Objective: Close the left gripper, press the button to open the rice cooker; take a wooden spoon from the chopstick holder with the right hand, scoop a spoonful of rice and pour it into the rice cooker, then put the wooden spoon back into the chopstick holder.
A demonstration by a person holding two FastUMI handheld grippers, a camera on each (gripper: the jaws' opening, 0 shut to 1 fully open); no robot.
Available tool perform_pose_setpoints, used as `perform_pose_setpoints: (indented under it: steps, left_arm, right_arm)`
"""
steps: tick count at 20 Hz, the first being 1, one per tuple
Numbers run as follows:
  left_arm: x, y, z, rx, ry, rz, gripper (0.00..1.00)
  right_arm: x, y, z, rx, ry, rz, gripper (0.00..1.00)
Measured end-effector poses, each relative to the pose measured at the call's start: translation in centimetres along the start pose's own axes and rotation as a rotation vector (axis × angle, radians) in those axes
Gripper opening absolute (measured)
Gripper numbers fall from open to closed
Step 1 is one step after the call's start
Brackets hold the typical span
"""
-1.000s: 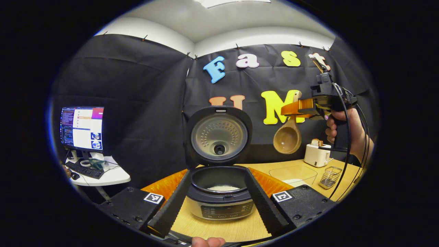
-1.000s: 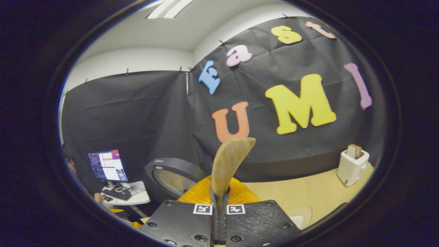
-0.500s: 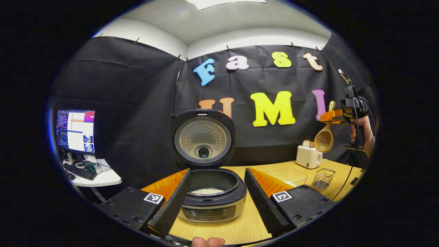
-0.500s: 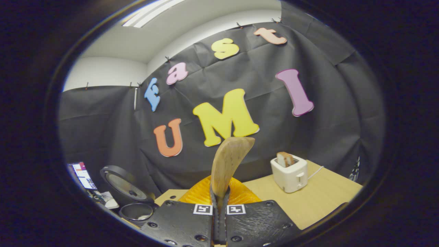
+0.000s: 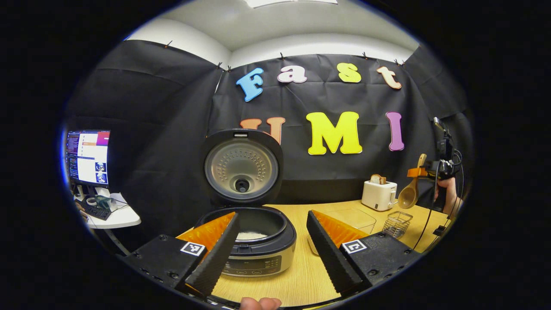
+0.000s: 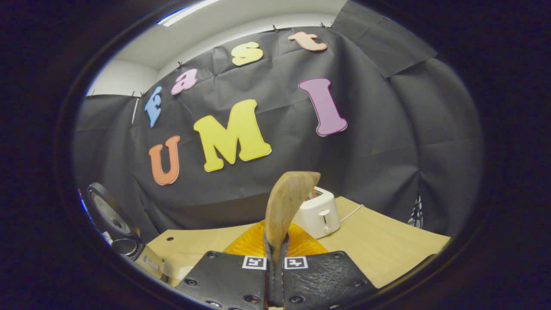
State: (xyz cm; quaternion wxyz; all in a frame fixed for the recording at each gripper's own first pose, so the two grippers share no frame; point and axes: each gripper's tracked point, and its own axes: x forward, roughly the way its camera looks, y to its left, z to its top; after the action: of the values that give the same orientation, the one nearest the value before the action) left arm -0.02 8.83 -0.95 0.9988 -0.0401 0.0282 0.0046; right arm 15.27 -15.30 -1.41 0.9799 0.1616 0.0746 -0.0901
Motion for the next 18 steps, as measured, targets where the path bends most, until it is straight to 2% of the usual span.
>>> perform_pose_setpoints:
  steps: [3, 11, 13, 14, 15, 18]
  left_arm:
    - [-0.1, 0.3, 0.2, 0.008, -0.004, 0.005, 0.99]
    - [-0.4, 0.9, 0.5, 0.011, -0.006, 0.019, 0.99]
    - [-0.3, 0.6, 0.3, 0.008, -0.002, 0.011, 0.99]
    - [-0.3, 0.5, 0.2, 0.007, 0.002, 0.007, 0.95]
    - [-0.3, 0.5, 0.2, 0.007, 0.003, 0.009, 0.99]
    - [-0.3, 0.8, 0.2, 0.011, 0.007, 0.017, 0.99]
  right_arm:
    - [0.6, -0.2, -2.5, -0.011, 0.033, -0.008, 0.0]
    - [1.0, 0.0, -6.3, -0.099, 0.022, -0.012, 0.02]
    - [1.1, 0.0, -7.2, -0.093, 0.032, -0.006, 0.01]
    - [1.2, -0.1, -7.8, -0.083, 0.044, -0.005, 0.0]
    - [1.3, -0.1, -8.4, -0.073, 0.059, -0.006, 0.01]
    - [1.1, 0.1, -9.9, -0.074, 0.08, -0.001, 0.04]
